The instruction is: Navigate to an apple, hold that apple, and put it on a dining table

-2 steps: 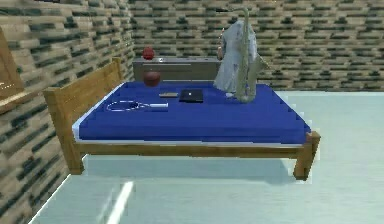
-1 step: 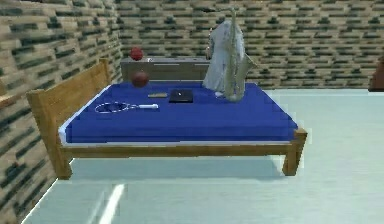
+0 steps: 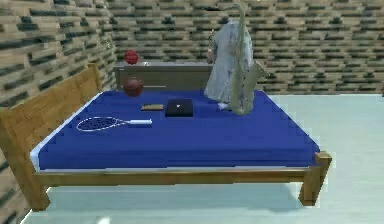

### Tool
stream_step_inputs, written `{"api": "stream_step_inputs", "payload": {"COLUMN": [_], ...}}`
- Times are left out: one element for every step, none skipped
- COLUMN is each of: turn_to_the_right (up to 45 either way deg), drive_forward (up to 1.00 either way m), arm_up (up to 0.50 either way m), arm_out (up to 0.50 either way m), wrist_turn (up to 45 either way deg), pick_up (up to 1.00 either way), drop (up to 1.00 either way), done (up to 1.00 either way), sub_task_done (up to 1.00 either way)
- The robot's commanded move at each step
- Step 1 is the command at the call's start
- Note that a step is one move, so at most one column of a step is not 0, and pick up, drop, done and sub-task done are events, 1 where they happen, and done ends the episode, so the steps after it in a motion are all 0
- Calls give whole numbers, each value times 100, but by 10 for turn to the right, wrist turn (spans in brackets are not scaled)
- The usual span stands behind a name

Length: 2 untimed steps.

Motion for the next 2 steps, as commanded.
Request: {"api": "stream_step_inputs", "payload": {"turn_to_the_right": [450,0], "drive_forward": [0,70], "arm_up": [0,0], "arm_out": [0,0], "wrist_turn": [0,0], "pick_up": [0,0], "drop": [0,0], "done": [0,0], "sub_task_done": [0,0]}}
